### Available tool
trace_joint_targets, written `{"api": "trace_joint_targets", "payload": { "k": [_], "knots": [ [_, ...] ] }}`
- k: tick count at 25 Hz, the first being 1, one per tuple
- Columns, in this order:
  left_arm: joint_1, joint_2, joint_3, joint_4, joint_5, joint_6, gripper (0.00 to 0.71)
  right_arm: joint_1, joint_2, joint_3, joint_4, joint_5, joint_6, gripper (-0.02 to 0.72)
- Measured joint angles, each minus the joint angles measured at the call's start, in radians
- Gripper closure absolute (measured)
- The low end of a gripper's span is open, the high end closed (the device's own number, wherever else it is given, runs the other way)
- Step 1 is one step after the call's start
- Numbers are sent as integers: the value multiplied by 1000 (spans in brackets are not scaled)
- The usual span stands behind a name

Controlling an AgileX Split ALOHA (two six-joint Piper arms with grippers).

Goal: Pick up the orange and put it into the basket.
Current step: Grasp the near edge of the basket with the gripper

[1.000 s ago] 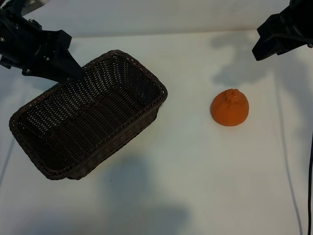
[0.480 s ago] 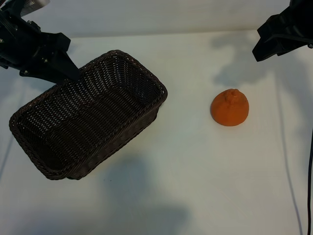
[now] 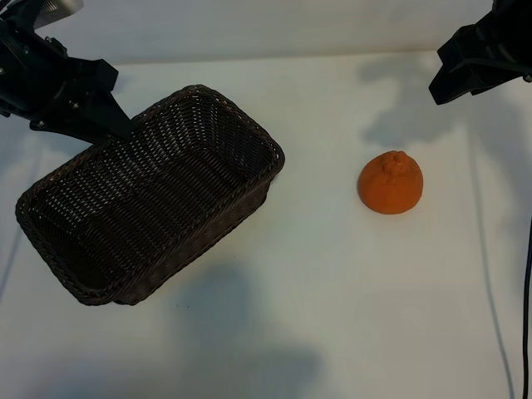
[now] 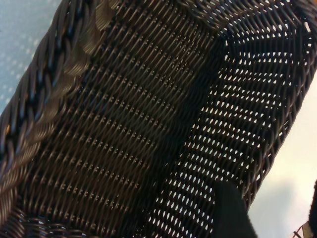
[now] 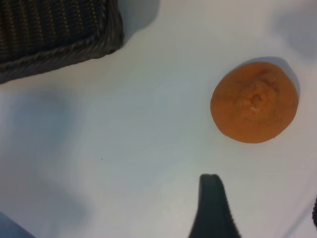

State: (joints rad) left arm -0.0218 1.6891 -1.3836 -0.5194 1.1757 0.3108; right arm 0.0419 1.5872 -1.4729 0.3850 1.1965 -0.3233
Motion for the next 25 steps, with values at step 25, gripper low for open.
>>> {"api": "trace_joint_targets", "payload": {
  "k": [25],
  "knots": [
    [51,-201,-29,160,0,-197,285,0,0,0,0,19,0,236]
  ]
}}
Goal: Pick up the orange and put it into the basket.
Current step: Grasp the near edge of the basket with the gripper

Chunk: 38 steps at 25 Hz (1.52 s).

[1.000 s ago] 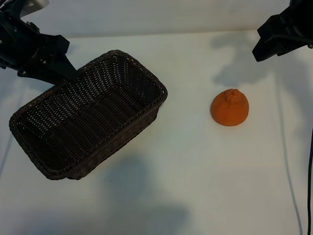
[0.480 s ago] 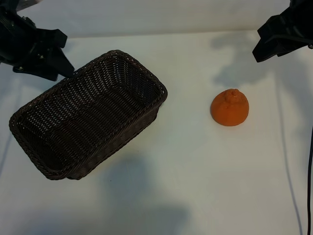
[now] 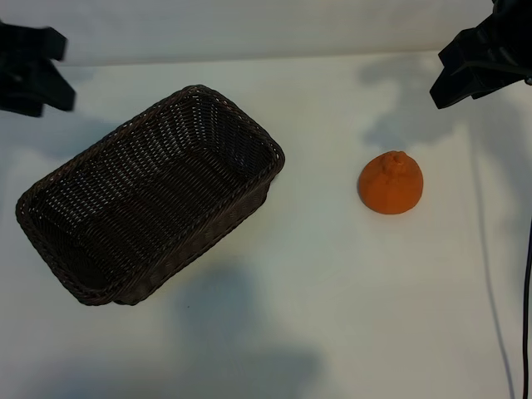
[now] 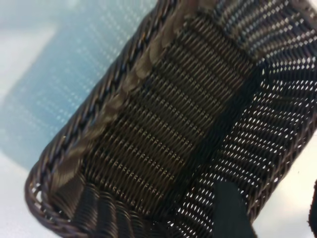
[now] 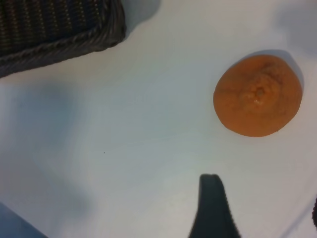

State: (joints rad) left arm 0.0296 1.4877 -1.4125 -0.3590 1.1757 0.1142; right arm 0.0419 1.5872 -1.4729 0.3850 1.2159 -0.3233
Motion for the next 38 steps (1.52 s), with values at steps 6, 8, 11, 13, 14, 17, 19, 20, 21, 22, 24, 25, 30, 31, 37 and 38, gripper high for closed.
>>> {"api": "trace_joint_targets", "payload": {
  "k": [6,8,11,13,14,17,19,20,21,22,24,25,30,31,37,38],
  "knots": [
    [90,-81,4,72,0,-61,285,0,0,0,0,0,0,236],
    [107,-99,27,81,0,-66,285,0,0,0,0,0,0,236],
    [125,-106,95,88,0,-70,285,0,0,0,0,0,0,236],
    [129,-106,146,93,0,-71,285,0,0,0,0,0,0,236],
    [129,-106,172,93,0,-71,285,0,0,0,0,0,0,236],
    [129,-106,244,93,0,-70,285,0,0,0,0,0,0,236],
    [129,-106,283,93,0,-72,285,0,0,0,0,0,0,236],
    [129,-106,299,93,0,-72,285,0,0,0,0,0,0,236],
    [129,-106,311,93,0,-76,285,0,0,0,0,0,0,236],
    [129,-106,318,93,0,-84,285,0,0,0,0,0,0,236],
    [129,-106,321,93,0,-104,285,0,0,0,0,0,0,236],
    [129,-106,321,94,0,-114,285,0,0,0,0,0,0,236],
    [129,-106,321,133,-1,-197,285,0,0,0,0,2,0,236],
    [129,-106,321,151,-1,-220,285,0,0,0,0,2,0,236],
    [129,-106,323,231,-2,-310,285,0,0,0,0,2,0,236],
    [129,-106,325,236,-3,-320,285,0,0,0,0,2,0,236]
  ]
}}
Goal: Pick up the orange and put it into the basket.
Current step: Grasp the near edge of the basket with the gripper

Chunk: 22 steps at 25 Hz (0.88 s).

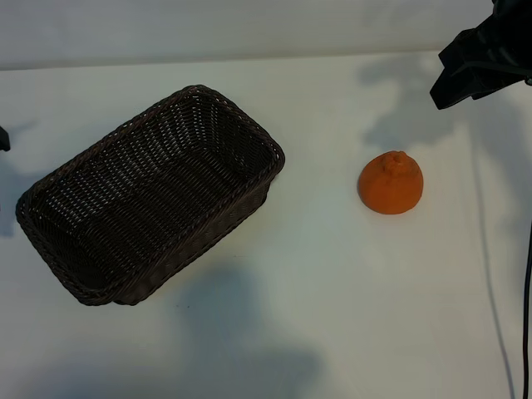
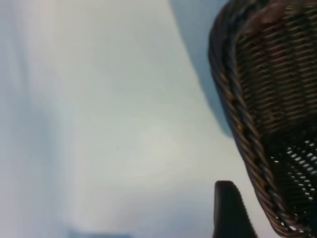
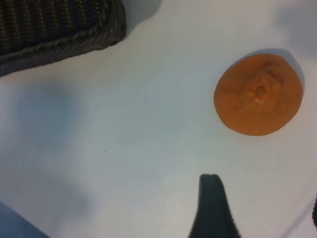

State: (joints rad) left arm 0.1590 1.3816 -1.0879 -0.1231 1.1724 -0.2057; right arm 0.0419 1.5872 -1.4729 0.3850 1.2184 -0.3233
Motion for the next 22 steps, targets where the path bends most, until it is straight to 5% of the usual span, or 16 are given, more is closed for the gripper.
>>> {"api": "trace_joint_targets", "payload": {
  "k": [13,22],
  "knots": [
    [0,0,10,3,-67,-62,285,0,0,0,0,1,0,236],
    [1,0,221,-8,-252,-81,285,0,0,0,0,1,0,236]
  ]
}}
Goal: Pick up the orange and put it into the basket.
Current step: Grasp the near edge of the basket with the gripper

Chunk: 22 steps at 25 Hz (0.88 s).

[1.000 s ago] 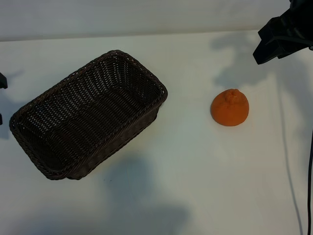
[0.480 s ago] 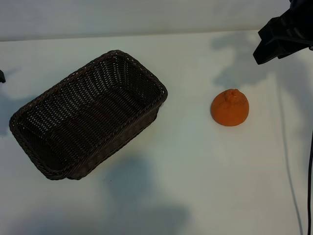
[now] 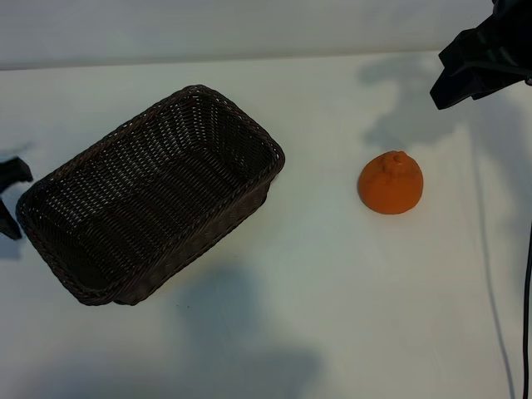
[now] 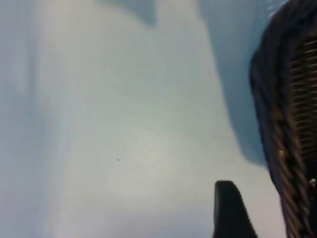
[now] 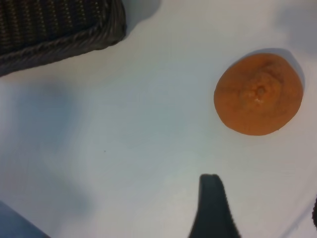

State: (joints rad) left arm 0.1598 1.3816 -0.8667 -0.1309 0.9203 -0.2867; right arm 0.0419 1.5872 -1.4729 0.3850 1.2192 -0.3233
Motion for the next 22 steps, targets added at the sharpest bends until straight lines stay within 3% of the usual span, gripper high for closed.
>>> {"api": "trace_joint_targets", "payload": {
  "k": [7,12,22],
  "knots": [
    [0,0,39,-43,-100,-6,285,0,0,0,0,0,0,236],
    [0,10,39,-54,-115,-6,285,0,0,0,0,0,0,236],
    [0,181,41,-108,-182,4,285,0,0,0,0,0,0,236]
  ]
}}
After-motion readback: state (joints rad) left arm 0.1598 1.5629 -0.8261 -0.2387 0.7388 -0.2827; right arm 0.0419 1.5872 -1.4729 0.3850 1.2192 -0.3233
